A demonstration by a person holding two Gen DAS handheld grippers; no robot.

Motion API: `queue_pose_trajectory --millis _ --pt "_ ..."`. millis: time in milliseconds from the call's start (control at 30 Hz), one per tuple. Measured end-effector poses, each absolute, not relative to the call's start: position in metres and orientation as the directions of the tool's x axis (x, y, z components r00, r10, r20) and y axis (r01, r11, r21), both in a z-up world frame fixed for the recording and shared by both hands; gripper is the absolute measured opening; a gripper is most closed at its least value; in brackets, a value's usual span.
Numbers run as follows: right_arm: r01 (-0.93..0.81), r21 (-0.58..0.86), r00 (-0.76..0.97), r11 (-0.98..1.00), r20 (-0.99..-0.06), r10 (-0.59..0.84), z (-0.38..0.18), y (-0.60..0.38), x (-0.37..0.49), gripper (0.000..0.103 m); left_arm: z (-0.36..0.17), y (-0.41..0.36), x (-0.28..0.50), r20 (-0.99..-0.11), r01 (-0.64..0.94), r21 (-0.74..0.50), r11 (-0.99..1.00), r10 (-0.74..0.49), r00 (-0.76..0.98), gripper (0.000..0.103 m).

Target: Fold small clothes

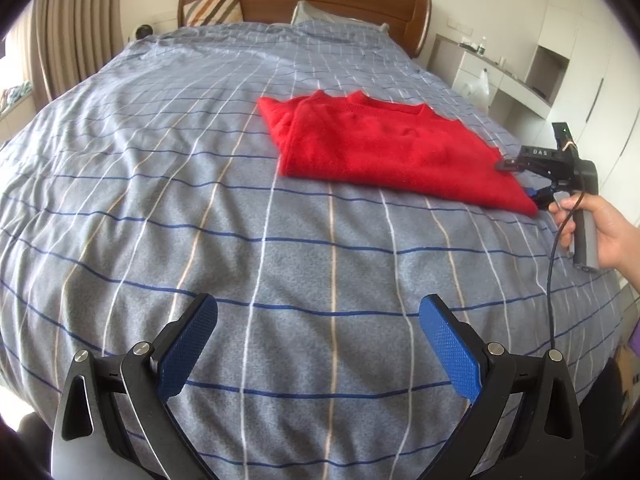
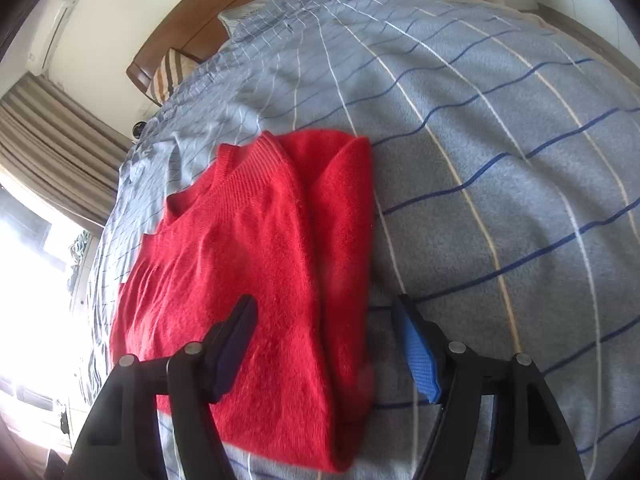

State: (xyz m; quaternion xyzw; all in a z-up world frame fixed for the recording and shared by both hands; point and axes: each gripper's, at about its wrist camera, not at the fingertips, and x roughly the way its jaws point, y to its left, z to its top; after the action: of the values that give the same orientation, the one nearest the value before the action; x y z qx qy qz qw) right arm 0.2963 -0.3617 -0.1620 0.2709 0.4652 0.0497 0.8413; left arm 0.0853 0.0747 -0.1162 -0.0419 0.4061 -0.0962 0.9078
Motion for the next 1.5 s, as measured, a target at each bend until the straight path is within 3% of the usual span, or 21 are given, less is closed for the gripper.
queue_pose_trajectory --millis 33,67,233,400,567,700,767,800,833,900,1000,1067,1200,1300,1400,1500 --pt "0.164 0.508 0.557 0.846 -0.756 0.345 -0.166 -0.356 0.3 0.024 -0.118 0.079 0.088 -0.732 0.127 -0.148 0.981 -0.195 0.653 0.101" --pt "0.158 0.505 0.548 0.849 -0.76 0.35 -0.166 -0.35 0.303 0.01 -0.119 0.084 0.091 -0.73 0.112 -0.146 0.983 -0.184 0.658 0.101" --pt "0.104 0.402 0.587 0.909 -0.763 0.27 -0.113 -0.312 0.313 0.01 -0.13 0.108 0.106 -0.71 0.013 -0.134 0.991 -0.105 0.696 0.101" --pt "-0.095 0.402 0.576 0.911 -0.724 0.379 -0.057 -0.224 0.331 0.01 -0.148 0.125 0.102 -0.698 -0.049 -0.147 0.988 -0.068 0.713 0.101" --pt "-0.252 0.305 0.495 0.918 -0.775 0.394 -0.063 -0.113 0.345 0.01 -0.152 0.14 0.096 -0.675 -0.064 -0.132 0.989 -0.043 0.737 0.101" --pt "-0.283 0.291 0.455 0.914 -0.798 0.395 -0.093 -0.06 0.348 0.011 -0.152 0.15 0.097 -0.669 -0.086 -0.148 0.985 -0.036 0.742 0.101" --pt "-0.287 0.299 0.443 0.91 -0.8 0.403 -0.106 -0.046 0.349 0.018 -0.153 0.157 0.1 -0.671 -0.097 -0.17 0.981 -0.043 0.74 0.101" --pt "-0.294 0.316 0.428 0.902 -0.8 0.42 -0.112 -0.041 0.348 0.026 -0.154 0.16 0.1 -0.67 -0.1 -0.175 0.979 -0.044 0.741 0.101" --pt "-0.302 0.363 0.401 0.882 -0.791 0.463 -0.117 -0.038 0.351 0.042 -0.154 0.161 0.1 -0.668 -0.1 -0.179 0.979 -0.046 0.743 0.101" --pt "-0.315 0.495 0.352 0.81 -0.731 0.584 -0.119 -0.038 0.347 0.051 -0.154 0.163 0.101 -0.667 -0.098 -0.185 0.978 -0.052 0.743 0.101" --pt "-0.35 0.628 0.332 0.695 -0.611 0.719 -0.105 -0.056 0.34 0.051 -0.154 0.164 0.101 -0.667 -0.1 -0.194 0.976 -0.057 0.743 0.101" --pt "-0.356 0.637 0.363 0.684 -0.58 0.729 -0.092 -0.076 0.335 0.051 -0.154 0.165 0.101 -0.667 -0.103 -0.203 0.974 -0.06 0.742 0.101" --pt "-0.33 0.37 0.515 0.869 -0.7 0.494 -0.074 -0.105 0.322 0.051 -0.153 0.168 0.101 -0.665 -0.11 -0.228 0.968 -0.072 0.743 0.101" --pt "-0.311 0.253 0.519 0.916 -0.762 0.387 -0.085 -0.108 0.318 0.051 -0.154 0.168 0.102 -0.666 -0.111 -0.224 0.968 -0.069 0.742 0.101" --pt "-0.39 0.211 0.522 0.896 -0.751 0.404 -0.096 -0.081 0.302 0.049 -0.155 0.165 0.101 -0.667 -0.105 -0.195 0.975 -0.054 0.743 0.101" --pt "-0.496 0.235 0.462 0.836 -0.744 0.483 -0.117 -0.039 0.288 0.04 -0.157 0.163 0.1 -0.665 -0.1 -0.176 0.979 -0.044 0.745 0.101"
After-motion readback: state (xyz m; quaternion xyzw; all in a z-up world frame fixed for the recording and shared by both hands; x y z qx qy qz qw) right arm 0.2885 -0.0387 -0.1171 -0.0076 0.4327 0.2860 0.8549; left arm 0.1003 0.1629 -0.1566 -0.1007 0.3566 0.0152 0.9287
